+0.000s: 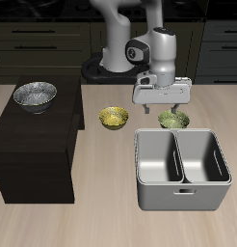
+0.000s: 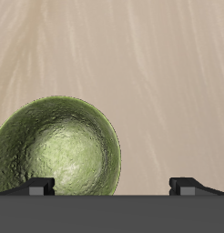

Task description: Stack the green bowl on the black bowl

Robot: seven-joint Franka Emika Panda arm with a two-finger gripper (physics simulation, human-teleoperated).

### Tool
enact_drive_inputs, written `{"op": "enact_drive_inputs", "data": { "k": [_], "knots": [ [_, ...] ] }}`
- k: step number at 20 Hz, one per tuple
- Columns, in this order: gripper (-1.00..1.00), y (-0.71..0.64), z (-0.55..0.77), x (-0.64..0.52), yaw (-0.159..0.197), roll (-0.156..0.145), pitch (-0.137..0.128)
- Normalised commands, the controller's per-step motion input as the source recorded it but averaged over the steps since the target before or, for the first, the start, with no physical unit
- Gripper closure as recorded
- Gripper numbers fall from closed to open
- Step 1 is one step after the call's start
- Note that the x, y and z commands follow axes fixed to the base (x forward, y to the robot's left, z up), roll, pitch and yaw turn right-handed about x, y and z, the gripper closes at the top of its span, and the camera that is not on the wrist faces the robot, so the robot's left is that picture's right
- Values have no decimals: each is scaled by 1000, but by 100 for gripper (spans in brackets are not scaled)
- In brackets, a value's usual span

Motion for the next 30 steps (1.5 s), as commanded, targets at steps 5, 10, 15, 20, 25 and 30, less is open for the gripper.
{"op": "enact_drive_inputs", "data": {
  "k": [5, 10, 15, 20, 25, 30],
  "knots": [
    [-100, 44, -162, -3, -18, 9, 60],
    [-100, -6, -105, 52, -12, 16, 38],
    [-100, -20, -127, 147, -14, 5, 45],
    [-100, 32, -114, 73, -3, 24, 31],
    [100, -14, -98, 48, 9, 6, 16],
    [100, -1, 10, 11, 7, 13, 6]
  ]
}}
